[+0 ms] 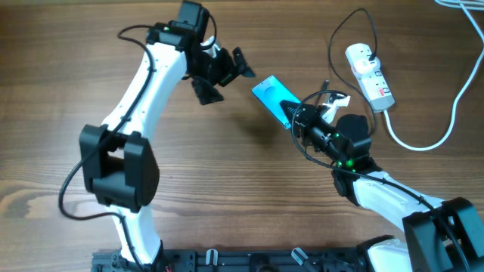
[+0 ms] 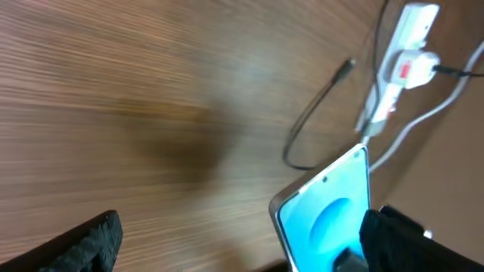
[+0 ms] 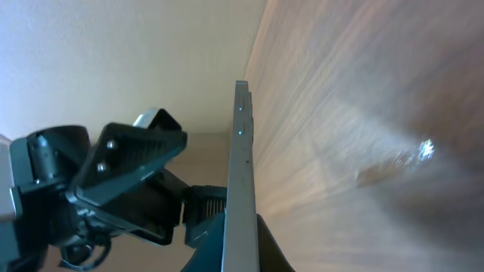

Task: Plug charger to phone and switch on socket
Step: 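Pass the phone to the right gripper, open the left gripper, then regrasp the phone's top end with the left gripper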

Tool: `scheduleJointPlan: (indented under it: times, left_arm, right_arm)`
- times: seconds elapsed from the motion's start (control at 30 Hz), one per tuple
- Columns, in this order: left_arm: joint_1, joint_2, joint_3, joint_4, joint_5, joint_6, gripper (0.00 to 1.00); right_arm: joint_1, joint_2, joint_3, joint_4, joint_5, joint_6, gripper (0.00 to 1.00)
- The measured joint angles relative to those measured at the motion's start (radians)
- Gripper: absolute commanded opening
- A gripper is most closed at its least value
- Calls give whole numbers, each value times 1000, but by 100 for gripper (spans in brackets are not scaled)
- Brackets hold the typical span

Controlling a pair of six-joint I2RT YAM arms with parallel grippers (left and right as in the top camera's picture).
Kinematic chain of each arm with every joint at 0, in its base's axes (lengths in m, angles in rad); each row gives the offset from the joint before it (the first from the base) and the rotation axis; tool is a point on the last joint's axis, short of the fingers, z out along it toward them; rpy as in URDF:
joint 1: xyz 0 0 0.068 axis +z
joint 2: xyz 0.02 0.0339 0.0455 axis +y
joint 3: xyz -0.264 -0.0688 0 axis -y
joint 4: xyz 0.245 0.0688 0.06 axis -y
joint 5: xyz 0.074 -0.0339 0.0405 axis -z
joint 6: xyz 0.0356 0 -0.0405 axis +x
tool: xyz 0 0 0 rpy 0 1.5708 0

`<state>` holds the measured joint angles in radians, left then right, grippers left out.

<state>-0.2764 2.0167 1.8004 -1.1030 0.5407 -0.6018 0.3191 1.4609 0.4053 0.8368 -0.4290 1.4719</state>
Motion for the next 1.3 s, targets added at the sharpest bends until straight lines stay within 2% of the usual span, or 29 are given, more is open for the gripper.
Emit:
scheduleJointPlan:
  times: [0.2,0.47,0.67,0.73,0.83,1.03,1.2,1.3]
  left_arm:
    - [-5,-184,0,-123,-142,93,98]
    - [-5,-449,0,-187,-303,111,100]
    - [-5,-629,-107,-182,-387,91,100]
    - [-5,-693,-236,-103,-396,47,100]
    - [-5,-758,-436,79,-378,-31,100]
    - [-5,-799,-803,483,-189,-201,90]
    - [-54,-796,-872,661,-96,-376,89]
    - [-116,-796,-872,697,-94,-501,89]
  right_arm:
    - [0,0,0,0,-138,151,5]
    - [0,0,0,9,-268,234,4]
    - [0,0,0,14,-330,428,4]
    - [0,0,0,40,-337,508,4]
    - [0,0,0,46,-338,546,4]
    - [0,0,0,1,-330,581,4]
    - [0,0,0,-21,-318,589,4]
    - [9,0,0,-58,-307,589,4]
